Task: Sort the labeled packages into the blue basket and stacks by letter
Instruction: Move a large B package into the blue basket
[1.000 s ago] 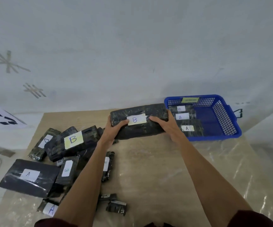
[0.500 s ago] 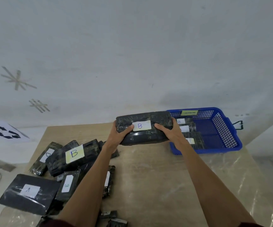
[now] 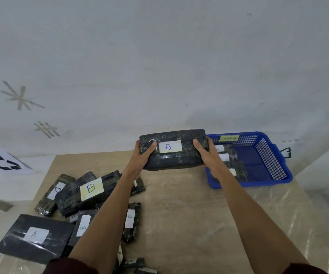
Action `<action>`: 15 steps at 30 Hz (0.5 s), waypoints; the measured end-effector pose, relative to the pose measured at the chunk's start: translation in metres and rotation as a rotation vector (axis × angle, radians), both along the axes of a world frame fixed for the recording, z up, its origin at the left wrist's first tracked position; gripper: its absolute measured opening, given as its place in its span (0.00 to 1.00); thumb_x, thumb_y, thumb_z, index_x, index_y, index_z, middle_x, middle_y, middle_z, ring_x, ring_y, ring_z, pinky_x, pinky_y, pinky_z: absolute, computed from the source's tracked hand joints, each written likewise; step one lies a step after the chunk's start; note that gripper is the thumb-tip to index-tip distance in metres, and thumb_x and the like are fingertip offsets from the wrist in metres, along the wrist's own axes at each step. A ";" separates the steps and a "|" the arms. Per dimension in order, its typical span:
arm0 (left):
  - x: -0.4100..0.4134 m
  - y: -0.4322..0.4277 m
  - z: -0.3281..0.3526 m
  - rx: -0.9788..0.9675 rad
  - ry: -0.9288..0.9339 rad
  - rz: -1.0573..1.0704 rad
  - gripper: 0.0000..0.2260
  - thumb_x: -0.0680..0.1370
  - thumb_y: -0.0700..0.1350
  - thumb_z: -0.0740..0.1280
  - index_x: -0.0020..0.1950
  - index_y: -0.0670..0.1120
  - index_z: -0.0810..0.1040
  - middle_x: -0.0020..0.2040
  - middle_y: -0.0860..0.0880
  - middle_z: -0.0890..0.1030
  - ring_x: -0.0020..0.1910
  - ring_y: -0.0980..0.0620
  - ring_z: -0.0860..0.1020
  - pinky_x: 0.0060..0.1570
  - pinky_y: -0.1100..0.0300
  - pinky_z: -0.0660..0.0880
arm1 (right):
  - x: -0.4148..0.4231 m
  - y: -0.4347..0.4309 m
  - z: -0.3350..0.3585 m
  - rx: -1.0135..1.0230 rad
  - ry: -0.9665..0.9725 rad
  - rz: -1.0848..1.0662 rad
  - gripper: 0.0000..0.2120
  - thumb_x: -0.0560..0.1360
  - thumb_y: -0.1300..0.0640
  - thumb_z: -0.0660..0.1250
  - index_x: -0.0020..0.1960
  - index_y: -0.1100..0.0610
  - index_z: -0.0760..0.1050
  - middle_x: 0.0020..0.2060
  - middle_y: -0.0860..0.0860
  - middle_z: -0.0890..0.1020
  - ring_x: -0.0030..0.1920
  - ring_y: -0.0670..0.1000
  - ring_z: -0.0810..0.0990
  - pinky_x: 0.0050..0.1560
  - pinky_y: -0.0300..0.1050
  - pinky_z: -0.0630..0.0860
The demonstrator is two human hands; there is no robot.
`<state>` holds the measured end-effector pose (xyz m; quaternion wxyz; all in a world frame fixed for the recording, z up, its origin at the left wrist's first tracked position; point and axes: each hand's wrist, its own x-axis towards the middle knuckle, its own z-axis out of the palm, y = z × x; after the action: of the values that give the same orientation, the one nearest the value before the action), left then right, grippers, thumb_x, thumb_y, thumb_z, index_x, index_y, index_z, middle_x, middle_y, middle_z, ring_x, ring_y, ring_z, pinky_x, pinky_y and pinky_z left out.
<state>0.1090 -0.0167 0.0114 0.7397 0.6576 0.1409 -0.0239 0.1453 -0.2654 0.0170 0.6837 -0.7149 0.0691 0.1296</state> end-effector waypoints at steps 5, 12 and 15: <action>0.000 0.005 -0.004 -0.015 -0.017 0.004 0.28 0.77 0.53 0.72 0.73 0.52 0.65 0.65 0.46 0.80 0.56 0.47 0.84 0.52 0.49 0.83 | 0.003 0.004 0.003 -0.030 -0.009 0.014 0.32 0.75 0.36 0.69 0.74 0.45 0.65 0.64 0.48 0.78 0.60 0.49 0.80 0.64 0.56 0.78; 0.001 0.008 -0.001 -0.012 -0.007 0.001 0.25 0.79 0.51 0.71 0.73 0.53 0.65 0.63 0.47 0.81 0.55 0.47 0.84 0.51 0.48 0.83 | 0.005 0.007 0.007 0.023 0.021 0.020 0.26 0.78 0.42 0.68 0.72 0.45 0.64 0.58 0.48 0.81 0.58 0.50 0.82 0.64 0.57 0.78; 0.003 0.009 -0.002 -0.003 -0.014 0.003 0.24 0.79 0.51 0.71 0.72 0.53 0.65 0.63 0.47 0.81 0.56 0.46 0.84 0.53 0.47 0.82 | 0.005 0.007 0.008 0.013 0.014 0.027 0.26 0.78 0.43 0.68 0.72 0.45 0.63 0.59 0.48 0.80 0.58 0.50 0.81 0.65 0.58 0.77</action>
<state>0.1117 -0.0081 0.0092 0.7416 0.6565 0.1365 -0.0185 0.1501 -0.2582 0.0247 0.6860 -0.7103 0.0633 0.1445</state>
